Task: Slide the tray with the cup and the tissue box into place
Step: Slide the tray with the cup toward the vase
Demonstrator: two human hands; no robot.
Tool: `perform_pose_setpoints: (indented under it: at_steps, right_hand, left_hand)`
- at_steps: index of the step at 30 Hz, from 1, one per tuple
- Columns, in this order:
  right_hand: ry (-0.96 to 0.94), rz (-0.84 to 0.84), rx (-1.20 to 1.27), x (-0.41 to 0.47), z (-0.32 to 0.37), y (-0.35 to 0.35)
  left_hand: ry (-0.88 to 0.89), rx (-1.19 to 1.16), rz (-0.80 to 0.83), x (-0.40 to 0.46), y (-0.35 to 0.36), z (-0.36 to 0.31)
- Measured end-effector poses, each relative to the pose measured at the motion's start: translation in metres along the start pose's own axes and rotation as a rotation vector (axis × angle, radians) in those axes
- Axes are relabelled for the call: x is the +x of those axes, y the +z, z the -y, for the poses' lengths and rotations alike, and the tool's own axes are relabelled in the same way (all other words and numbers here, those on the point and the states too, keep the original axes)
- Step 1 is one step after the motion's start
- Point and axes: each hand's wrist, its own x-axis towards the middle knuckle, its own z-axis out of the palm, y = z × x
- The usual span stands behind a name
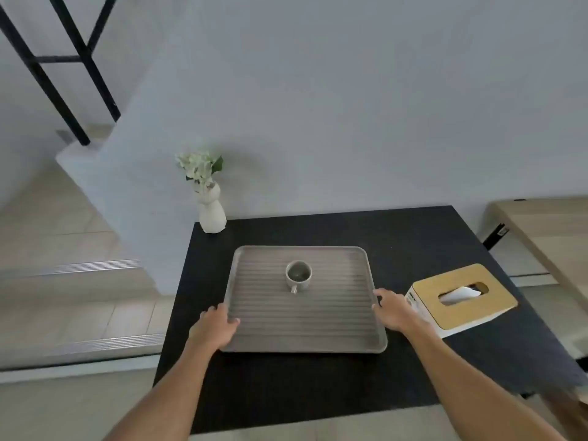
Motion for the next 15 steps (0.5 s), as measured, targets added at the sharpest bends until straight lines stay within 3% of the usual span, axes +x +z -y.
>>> perform_pose_setpoints:
  at_steps: [6, 15]
  right_hand:
    - [0.117, 0.032, 0.108, -0.006, -0.025, 0.037]
    - [0.195, -0.097, 0.197, 0.019, -0.039, 0.051]
  left_hand:
    - [-0.181, -0.199, 0.023, 0.01, 0.033, 0.009]
    - [-0.328, -0.43, -0.1, 0.035, 0.051, 0.012]
